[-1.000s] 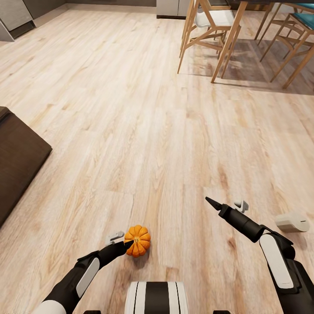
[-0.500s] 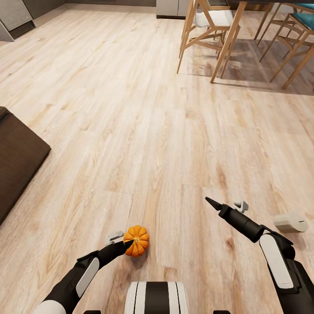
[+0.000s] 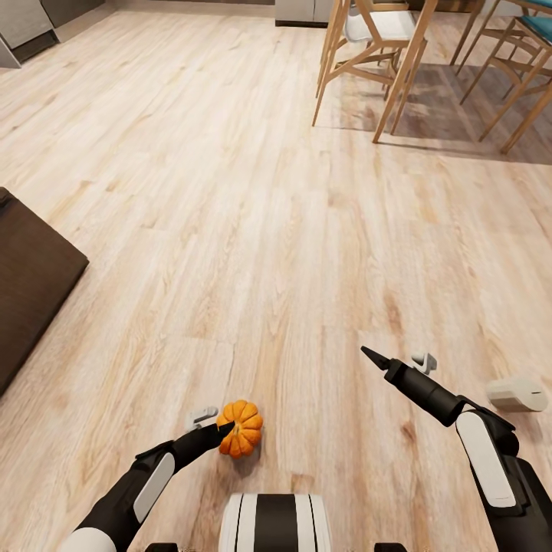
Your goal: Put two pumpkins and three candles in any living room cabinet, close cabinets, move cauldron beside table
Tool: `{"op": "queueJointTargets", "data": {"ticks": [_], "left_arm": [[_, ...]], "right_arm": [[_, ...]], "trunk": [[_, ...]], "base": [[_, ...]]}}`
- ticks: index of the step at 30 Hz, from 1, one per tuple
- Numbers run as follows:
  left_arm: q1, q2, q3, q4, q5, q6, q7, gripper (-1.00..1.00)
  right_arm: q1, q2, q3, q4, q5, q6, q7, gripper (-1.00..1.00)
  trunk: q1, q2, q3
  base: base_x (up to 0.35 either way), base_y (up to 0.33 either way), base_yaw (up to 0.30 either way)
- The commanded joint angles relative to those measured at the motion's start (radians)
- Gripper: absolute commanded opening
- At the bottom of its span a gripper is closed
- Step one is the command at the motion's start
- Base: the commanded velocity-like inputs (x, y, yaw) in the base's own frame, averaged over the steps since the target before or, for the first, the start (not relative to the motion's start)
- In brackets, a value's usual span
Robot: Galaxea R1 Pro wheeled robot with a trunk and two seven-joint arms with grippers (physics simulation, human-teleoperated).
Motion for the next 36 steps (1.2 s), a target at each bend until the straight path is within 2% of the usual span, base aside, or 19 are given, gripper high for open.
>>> {"op": "queueJointTargets", "data": {"ticks": [1, 3, 9, 36], "left_arm": [[0.000, 0.001, -0.002, -0.001, 0.008, 0.005, 0.001, 1.00], [0.000, 0.001, -0.002, -0.001, 0.008, 0.005, 0.001, 1.00], [0.000, 0.001, -0.004, -0.001, 0.008, 0.005, 0.001, 1.00], [0.000, 0.002, -0.021, -0.001, 0.002, 0.009, -0.017, 1.00]], "right_arm": [[0.000, 0.000, -0.002, -0.001, -0.004, 0.007, 0.001, 1.00], [0.000, 0.000, -0.001, -0.001, -0.004, 0.008, 0.001, 1.00], [0.000, 0.000, -0.002, -0.001, -0.004, 0.008, 0.001, 1.00], [0.000, -0.004, -0.002, -0.001, -0.006, 0.008, 0.001, 1.00]], "trunk": [[0.000, 0.000, -0.005], [0.000, 0.000, -0.005], [0.003, -0.002, -0.028], [0.003, -0.002, -0.028]], "base": [[0.000, 0.000, 0.000], [0.000, 0.000, 0.000], [0.000, 0.000, 0.000], [0.000, 0.000, 0.000]]}}
